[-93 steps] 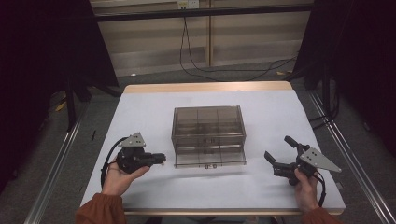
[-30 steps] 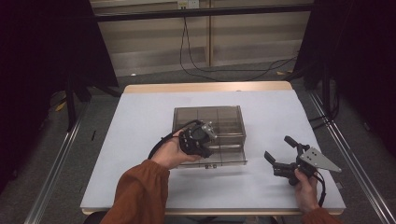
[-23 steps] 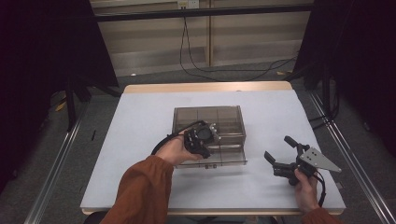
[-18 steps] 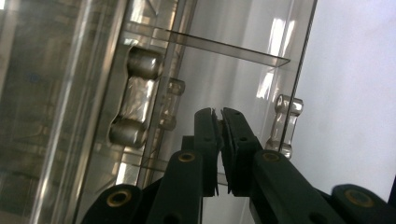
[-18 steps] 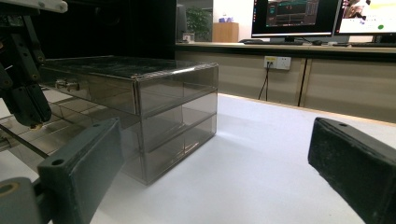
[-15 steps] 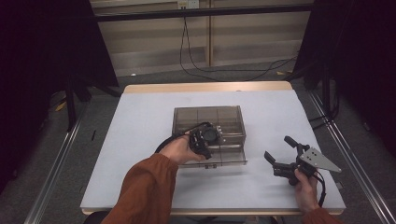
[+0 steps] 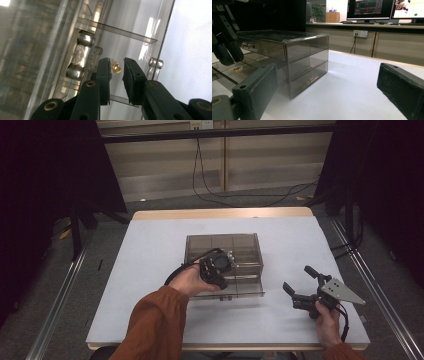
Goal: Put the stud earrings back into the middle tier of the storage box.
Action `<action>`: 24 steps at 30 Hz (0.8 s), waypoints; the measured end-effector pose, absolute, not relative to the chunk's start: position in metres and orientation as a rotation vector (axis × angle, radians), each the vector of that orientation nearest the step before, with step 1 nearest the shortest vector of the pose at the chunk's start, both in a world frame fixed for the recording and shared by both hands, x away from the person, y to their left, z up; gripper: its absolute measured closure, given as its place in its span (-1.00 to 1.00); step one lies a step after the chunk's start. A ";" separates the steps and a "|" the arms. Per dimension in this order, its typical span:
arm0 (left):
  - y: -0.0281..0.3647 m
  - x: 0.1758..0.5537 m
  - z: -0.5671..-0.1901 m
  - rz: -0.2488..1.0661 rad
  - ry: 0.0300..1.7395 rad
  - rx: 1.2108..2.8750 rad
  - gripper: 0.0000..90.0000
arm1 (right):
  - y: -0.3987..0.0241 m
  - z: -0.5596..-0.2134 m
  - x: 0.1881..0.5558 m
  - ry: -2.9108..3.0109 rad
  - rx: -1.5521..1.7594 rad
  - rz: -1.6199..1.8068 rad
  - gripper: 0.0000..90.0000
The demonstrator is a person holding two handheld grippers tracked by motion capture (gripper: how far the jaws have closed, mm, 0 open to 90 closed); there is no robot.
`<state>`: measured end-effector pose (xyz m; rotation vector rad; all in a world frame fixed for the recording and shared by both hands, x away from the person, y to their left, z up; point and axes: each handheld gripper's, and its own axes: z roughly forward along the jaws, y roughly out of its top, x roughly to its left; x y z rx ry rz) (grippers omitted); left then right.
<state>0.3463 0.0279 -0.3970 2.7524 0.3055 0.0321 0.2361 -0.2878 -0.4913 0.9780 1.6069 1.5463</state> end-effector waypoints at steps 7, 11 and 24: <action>0.052 0.340 -0.392 0.015 0.323 2.616 0.72 | -0.288 -0.491 0.236 1.606 0.979 1.547 -0.94; 0.073 0.334 -0.391 0.016 0.359 2.512 0.79 | -0.288 -0.491 0.236 1.606 0.979 1.547 -0.94; 0.130 0.323 -0.388 0.030 0.490 2.262 0.68 | -0.288 -0.491 0.236 1.601 0.984 1.548 -0.94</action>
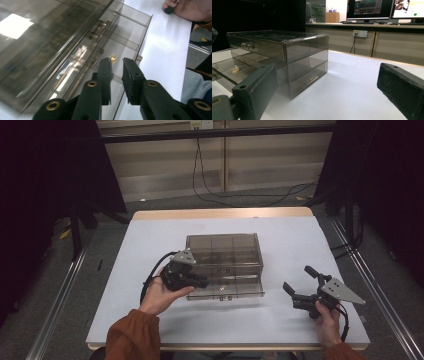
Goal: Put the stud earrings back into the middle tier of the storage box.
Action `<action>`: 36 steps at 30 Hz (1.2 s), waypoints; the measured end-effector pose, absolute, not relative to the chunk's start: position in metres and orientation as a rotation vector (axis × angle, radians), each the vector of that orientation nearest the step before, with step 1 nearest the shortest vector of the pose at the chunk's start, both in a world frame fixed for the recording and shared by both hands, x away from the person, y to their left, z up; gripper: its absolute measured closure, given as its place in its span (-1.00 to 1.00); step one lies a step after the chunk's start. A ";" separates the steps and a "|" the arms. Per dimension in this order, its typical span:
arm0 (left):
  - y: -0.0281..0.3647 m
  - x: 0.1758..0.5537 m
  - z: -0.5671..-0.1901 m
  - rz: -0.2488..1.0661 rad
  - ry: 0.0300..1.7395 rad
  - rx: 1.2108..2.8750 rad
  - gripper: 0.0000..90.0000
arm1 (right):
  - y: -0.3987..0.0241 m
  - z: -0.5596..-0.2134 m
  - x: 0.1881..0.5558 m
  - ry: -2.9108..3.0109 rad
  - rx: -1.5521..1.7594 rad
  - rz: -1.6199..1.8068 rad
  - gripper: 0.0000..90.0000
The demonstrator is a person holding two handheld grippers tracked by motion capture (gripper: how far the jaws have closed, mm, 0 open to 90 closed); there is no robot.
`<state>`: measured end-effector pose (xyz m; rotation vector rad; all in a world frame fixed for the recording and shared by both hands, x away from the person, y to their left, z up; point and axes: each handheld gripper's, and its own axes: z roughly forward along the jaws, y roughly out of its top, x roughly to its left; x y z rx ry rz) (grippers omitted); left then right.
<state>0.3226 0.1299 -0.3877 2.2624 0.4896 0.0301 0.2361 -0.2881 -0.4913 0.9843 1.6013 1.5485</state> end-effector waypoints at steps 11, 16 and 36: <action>0.182 0.312 -0.399 0.125 0.631 2.195 0.52 | -0.288 -0.491 0.236 1.605 0.981 1.546 -0.94; 0.204 0.313 -0.409 0.135 0.720 2.176 0.55 | -0.288 -0.491 0.236 1.605 0.984 1.546 -0.94; 0.221 0.339 -0.429 0.077 0.784 2.478 0.48 | -0.288 -0.491 0.236 1.606 0.978 1.546 -0.94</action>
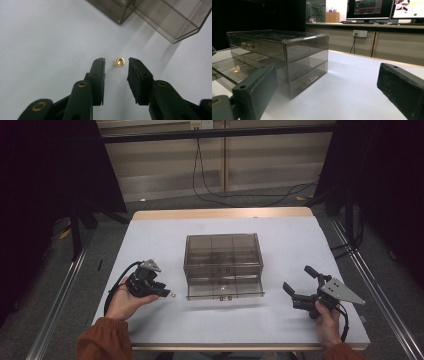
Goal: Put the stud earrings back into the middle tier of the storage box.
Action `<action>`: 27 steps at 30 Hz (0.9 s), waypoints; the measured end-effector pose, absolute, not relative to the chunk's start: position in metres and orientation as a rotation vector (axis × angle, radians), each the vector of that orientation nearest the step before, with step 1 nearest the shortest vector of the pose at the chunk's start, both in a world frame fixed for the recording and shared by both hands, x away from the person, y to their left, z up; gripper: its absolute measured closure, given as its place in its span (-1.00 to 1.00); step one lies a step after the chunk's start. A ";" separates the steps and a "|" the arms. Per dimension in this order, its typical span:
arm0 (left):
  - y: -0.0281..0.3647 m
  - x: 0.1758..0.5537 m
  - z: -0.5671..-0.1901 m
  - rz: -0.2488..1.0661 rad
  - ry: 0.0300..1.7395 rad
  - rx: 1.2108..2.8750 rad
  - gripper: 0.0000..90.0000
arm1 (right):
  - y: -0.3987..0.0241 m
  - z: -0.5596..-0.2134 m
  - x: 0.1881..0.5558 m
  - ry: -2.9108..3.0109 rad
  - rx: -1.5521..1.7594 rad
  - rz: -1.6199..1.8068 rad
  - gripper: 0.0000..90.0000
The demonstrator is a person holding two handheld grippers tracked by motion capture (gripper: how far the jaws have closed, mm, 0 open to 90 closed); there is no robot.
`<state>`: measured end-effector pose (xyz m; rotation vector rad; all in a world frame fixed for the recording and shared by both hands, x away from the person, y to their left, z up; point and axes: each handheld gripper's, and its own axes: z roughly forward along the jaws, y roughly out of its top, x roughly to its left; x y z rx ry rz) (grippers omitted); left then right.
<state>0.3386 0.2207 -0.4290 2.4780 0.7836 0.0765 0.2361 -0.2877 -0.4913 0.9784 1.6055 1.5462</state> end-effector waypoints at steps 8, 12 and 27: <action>0.209 0.351 -0.434 0.014 0.774 2.595 0.57 | -0.288 -0.491 0.236 1.606 0.978 1.546 -0.94; 0.201 0.356 -0.437 -0.008 0.753 2.651 0.58 | -0.288 -0.491 0.236 1.606 0.978 1.546 -0.94; 0.184 0.364 -0.447 -0.059 0.723 2.737 0.72 | -0.288 -0.491 0.236 1.607 0.979 1.548 -0.94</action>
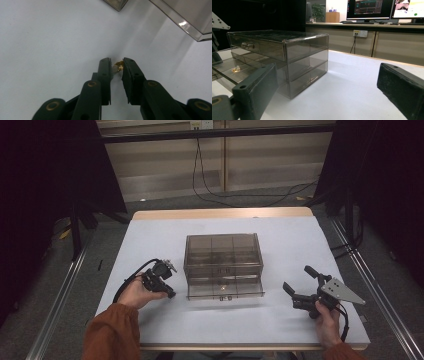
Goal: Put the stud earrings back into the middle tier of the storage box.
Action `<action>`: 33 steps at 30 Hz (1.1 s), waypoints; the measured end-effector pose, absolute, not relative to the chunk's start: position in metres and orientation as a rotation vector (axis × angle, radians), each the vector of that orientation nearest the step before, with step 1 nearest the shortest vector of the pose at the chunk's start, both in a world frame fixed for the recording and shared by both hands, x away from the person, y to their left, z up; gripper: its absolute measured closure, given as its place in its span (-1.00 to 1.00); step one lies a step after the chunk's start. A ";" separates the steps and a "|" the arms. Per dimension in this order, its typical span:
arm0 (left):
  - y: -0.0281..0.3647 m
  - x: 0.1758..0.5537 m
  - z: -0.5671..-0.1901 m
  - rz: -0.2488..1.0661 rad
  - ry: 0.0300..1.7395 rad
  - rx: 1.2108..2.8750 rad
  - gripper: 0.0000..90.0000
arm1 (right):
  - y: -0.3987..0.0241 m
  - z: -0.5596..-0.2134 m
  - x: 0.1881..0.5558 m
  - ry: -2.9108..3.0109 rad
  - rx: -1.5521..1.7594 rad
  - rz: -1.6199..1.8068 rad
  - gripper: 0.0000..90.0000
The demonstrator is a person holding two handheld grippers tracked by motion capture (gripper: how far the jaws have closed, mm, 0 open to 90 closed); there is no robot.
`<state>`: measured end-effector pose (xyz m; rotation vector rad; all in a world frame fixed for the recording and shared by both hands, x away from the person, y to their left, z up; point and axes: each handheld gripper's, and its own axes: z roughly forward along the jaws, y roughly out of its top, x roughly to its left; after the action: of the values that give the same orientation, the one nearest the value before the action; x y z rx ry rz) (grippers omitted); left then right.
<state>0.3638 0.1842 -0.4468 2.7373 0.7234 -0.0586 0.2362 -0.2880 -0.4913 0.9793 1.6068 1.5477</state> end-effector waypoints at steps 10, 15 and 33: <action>0.186 0.361 -0.449 -0.056 0.732 2.705 0.91 | -0.288 -0.491 0.236 1.606 0.982 1.550 -0.94; 0.194 0.358 -0.448 -0.053 0.757 2.633 0.92 | -0.288 -0.491 0.236 1.605 0.986 1.551 -0.94; 0.223 0.328 -0.437 0.046 0.786 2.311 0.91 | -0.288 -0.491 0.236 1.605 0.983 1.548 -0.94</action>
<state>0.3281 0.2235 -0.4374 2.3112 0.7859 0.0459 0.2361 -0.2879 -0.4913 0.9835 1.6050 1.5484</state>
